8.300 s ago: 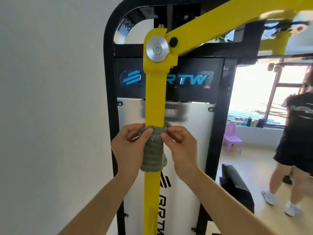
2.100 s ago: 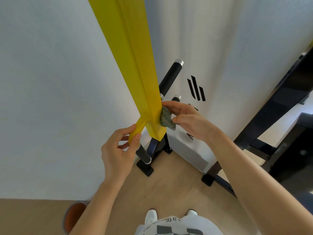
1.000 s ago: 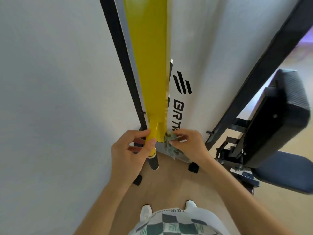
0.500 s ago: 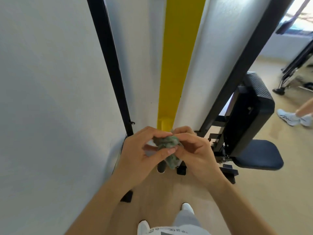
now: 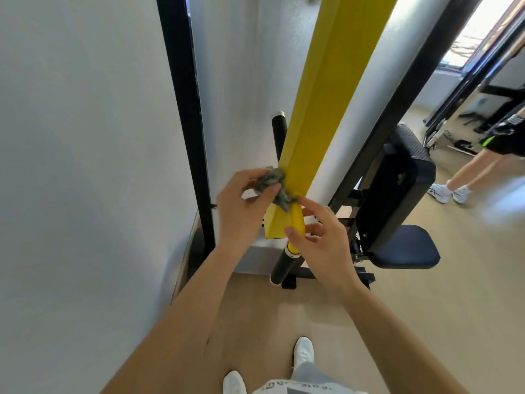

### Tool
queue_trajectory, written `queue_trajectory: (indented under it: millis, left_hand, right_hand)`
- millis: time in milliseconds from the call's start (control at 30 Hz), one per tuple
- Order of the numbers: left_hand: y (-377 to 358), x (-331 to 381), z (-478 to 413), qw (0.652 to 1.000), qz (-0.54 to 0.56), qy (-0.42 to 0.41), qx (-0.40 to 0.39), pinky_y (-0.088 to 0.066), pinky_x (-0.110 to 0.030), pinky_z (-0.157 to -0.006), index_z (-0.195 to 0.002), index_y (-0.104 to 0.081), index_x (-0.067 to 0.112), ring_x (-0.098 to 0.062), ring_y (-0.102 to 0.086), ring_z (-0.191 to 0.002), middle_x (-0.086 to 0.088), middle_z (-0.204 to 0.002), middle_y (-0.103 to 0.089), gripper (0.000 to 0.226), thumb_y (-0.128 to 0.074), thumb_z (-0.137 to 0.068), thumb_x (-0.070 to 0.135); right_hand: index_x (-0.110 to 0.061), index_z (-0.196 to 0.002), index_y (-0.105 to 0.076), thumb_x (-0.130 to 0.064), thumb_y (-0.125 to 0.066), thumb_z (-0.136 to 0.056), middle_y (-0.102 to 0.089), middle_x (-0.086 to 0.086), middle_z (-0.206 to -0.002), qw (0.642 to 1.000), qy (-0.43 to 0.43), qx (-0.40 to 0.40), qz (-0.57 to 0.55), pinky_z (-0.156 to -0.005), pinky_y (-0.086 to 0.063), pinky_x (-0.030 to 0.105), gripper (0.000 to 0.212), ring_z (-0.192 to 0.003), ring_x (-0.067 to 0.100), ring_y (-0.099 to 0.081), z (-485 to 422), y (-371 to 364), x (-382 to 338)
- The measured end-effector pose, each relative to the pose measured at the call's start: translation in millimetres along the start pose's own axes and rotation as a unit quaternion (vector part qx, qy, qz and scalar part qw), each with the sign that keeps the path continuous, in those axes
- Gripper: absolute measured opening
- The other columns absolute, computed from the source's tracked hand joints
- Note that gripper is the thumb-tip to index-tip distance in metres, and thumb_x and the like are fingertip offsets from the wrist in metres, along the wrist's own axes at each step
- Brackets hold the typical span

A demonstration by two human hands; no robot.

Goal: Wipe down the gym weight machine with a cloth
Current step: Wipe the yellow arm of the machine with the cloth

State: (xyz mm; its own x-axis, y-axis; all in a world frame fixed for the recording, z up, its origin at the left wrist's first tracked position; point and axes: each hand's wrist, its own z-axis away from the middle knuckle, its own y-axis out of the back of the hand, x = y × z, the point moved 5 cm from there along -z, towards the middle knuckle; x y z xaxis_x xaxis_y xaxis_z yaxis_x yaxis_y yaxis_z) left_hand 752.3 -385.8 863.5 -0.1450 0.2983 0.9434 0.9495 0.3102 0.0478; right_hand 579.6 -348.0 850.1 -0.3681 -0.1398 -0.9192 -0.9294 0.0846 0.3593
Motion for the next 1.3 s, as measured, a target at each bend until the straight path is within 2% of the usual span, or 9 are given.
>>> queue_trajectory:
  millis: [100, 200, 367, 533, 667, 867, 1000, 1133, 1300]
  left_hand:
    - [-13.3, -26.5, 15.7, 0.999, 0.001, 0.006, -0.035, -0.058, -0.019, -0.084, -0.111, -0.069, 0.023, -0.005, -0.067, -0.099, 0.002, -0.107, -0.071, 0.026, -0.075, -0.089, 0.012]
    - [-15.7, -53.6, 28.4, 0.999, 0.014, 0.032, -0.038, -0.055, -0.013, -0.083, -0.111, -0.069, 0.023, 0.001, -0.066, -0.097, 0.008, -0.104, -0.070, 0.027, -0.075, -0.088, 0.010]
    - [-18.7, -88.3, 36.0, 0.991, -0.002, 0.132, -0.026, -0.051, -0.006, -0.074, -0.118, -0.061, 0.021, 0.005, -0.067, -0.092, 0.018, -0.105, -0.065, 0.038, -0.081, -0.085, 0.018]
    - [-16.2, -83.7, 30.3, 0.985, -0.026, 0.169, -0.017, -0.049, -0.007, -0.071, -0.105, -0.065, 0.027, 0.000, -0.067, -0.089, 0.018, -0.097, -0.068, 0.031, -0.084, -0.080, 0.025]
    - [-16.6, -51.9, 13.4, 0.992, 0.020, 0.120, -0.012, -0.055, -0.015, -0.080, -0.109, -0.072, 0.017, -0.004, -0.071, -0.091, 0.007, -0.099, -0.075, 0.027, -0.081, -0.084, 0.018]
    - [-19.5, -42.1, -3.4, 0.995, 0.019, 0.044, -0.082, -0.059, -0.025, -0.086, -0.105, -0.071, 0.008, -0.010, -0.069, -0.098, -0.002, -0.103, -0.073, 0.028, -0.083, -0.080, 0.008]
    - [-26.7, -74.4, 0.9, 0.989, -0.023, 0.030, -0.146, -0.058, -0.022, -0.082, -0.093, -0.068, 0.024, -0.006, -0.066, -0.094, 0.005, -0.100, -0.069, 0.030, -0.089, -0.074, 0.013]
    - [-33.1, -109.3, 8.0, 0.975, -0.063, 0.035, -0.212, -0.057, -0.024, -0.080, -0.091, -0.073, 0.016, -0.008, -0.065, -0.089, -0.002, -0.099, -0.070, 0.025, -0.089, -0.073, 0.013]
    - [-35.3, -121.7, 14.3, 0.970, -0.069, 0.041, -0.229, -0.059, -0.039, -0.083, -0.094, -0.070, 0.024, -0.013, -0.066, -0.088, 0.005, -0.095, -0.069, 0.025, -0.087, -0.077, 0.020]
  right_hand:
    - [-0.029, -0.134, -0.059, -0.013, -0.076, -0.087, -0.056, -0.008, -0.110, 1.000, 0.011, -0.009, -0.005, -0.073, -0.057, 0.019, 0.053, -0.088, 0.011, -0.066, 2.8, -0.7, 0.7]
    - [-0.038, -0.136, -0.051, -0.020, -0.075, -0.089, -0.053, -0.012, -0.109, 0.999, 0.024, -0.014, 0.022, -0.074, -0.055, 0.014, 0.057, -0.092, 0.005, -0.063, 1.8, 0.4, 0.2]
    - [-0.044, -0.137, -0.044, -0.025, -0.073, -0.089, -0.054, -0.017, -0.109, 0.999, 0.033, -0.028, 0.016, -0.074, -0.055, 0.014, 0.059, -0.094, 0.002, -0.062, 0.0, 1.5, 4.2]
    - [-0.039, -0.139, -0.046, -0.023, -0.073, -0.088, -0.055, -0.013, -0.113, 0.998, 0.041, -0.047, -0.020, -0.073, -0.054, 0.014, 0.060, -0.094, 0.002, -0.063, 0.2, 4.9, 8.4]
    - [-0.030, -0.146, -0.047, -0.022, -0.072, -0.090, -0.057, -0.003, -0.114, 0.997, 0.045, -0.048, -0.030, -0.074, -0.054, 0.014, 0.061, -0.093, 0.004, -0.062, 1.4, 5.3, 13.1]
    - [-0.038, -0.139, -0.048, -0.032, -0.068, -0.091, -0.056, -0.016, -0.111, 0.998, 0.052, 0.042, -0.006, -0.075, -0.055, 0.015, 0.052, -0.097, 0.004, -0.062, 12.0, -1.9, 16.4]
    - [-0.048, -0.126, -0.052, -0.040, -0.064, -0.089, -0.064, -0.016, -0.106, 0.986, 0.043, 0.158, -0.005, -0.079, -0.056, 0.017, 0.039, -0.096, 0.006, -0.066, 29.5, -4.0, 18.7]
    - [-0.038, -0.127, -0.056, -0.039, -0.064, -0.090, -0.065, -0.013, -0.110, 0.975, 0.029, 0.220, 0.019, -0.080, -0.051, 0.008, 0.039, -0.099, -0.001, -0.065, 38.2, -2.6, 21.9]
    - [-0.032, -0.130, -0.056, -0.040, -0.062, -0.088, -0.062, -0.016, -0.110, 0.967, 0.022, 0.253, 0.028, -0.078, -0.050, 0.006, 0.043, -0.102, -0.007, -0.061, 47.9, -1.4, 20.3]
